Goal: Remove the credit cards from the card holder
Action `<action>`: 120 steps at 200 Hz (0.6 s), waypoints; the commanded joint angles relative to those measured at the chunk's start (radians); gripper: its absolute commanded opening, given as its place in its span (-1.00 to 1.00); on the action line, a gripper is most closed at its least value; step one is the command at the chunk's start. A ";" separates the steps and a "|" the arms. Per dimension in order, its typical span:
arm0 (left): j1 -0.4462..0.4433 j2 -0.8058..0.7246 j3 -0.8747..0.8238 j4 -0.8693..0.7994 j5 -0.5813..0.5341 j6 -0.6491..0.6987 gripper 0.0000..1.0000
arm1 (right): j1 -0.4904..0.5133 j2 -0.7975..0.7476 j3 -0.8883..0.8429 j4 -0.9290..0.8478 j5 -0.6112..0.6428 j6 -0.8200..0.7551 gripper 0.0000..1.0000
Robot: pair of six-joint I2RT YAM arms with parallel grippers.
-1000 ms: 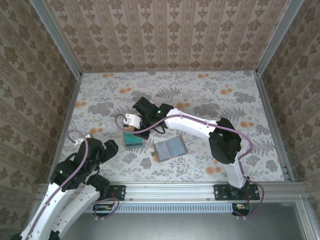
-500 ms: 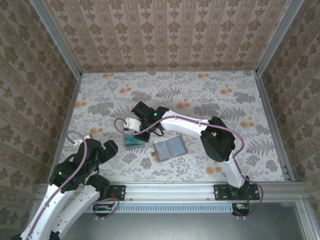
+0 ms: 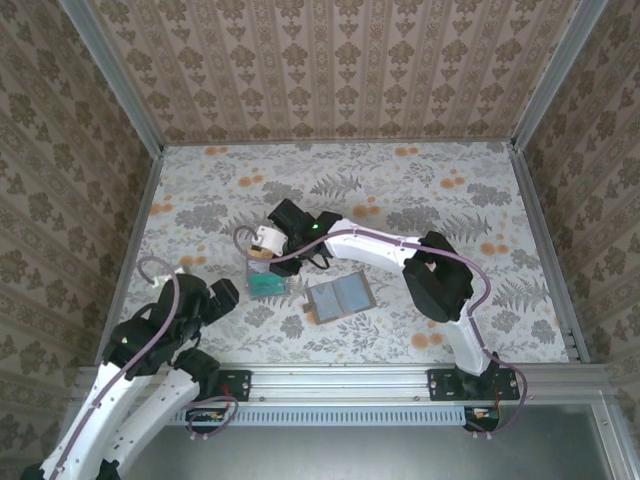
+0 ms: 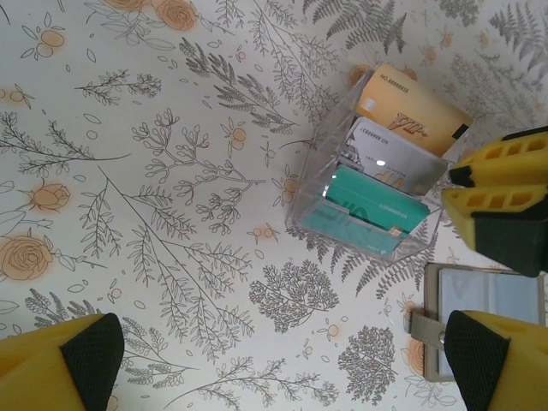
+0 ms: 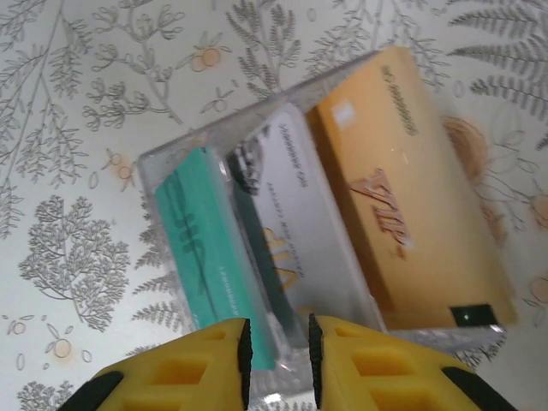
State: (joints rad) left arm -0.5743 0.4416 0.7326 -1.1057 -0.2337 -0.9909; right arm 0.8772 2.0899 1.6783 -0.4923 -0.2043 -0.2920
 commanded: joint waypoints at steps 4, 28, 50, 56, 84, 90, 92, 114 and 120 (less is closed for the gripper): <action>0.008 0.054 0.005 0.053 0.035 0.039 1.00 | -0.051 -0.152 -0.111 0.121 0.023 0.146 -0.43; 0.007 0.116 -0.010 0.140 0.075 0.053 1.00 | -0.108 -0.275 -0.258 0.216 0.030 0.280 -0.42; 0.001 0.175 -0.026 0.234 0.110 0.057 1.00 | -0.169 -0.376 -0.372 0.233 0.049 0.415 -0.43; -0.003 0.194 -0.031 0.262 0.120 0.055 1.00 | -0.183 -0.397 -0.395 0.219 0.054 0.450 -0.43; -0.048 0.297 -0.041 0.371 0.131 0.029 0.95 | -0.247 -0.477 -0.500 0.137 0.046 0.579 -0.45; -0.063 0.324 -0.039 0.393 0.128 0.023 0.92 | -0.256 -0.492 -0.529 0.131 0.046 0.595 -0.45; -0.067 0.331 -0.038 0.402 0.128 0.019 0.91 | -0.258 -0.498 -0.538 0.128 0.045 0.600 -0.45; -0.139 0.433 -0.041 0.507 0.132 -0.020 0.69 | -0.275 -0.558 -0.665 0.142 0.043 0.637 -0.45; -0.159 0.462 -0.043 0.535 0.133 -0.033 0.60 | -0.279 -0.571 -0.695 0.147 0.043 0.648 -0.45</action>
State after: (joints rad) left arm -0.6731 0.8246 0.7002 -0.7300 -0.1188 -0.9817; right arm 0.6064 1.5757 1.0935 -0.3168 -0.1638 0.2466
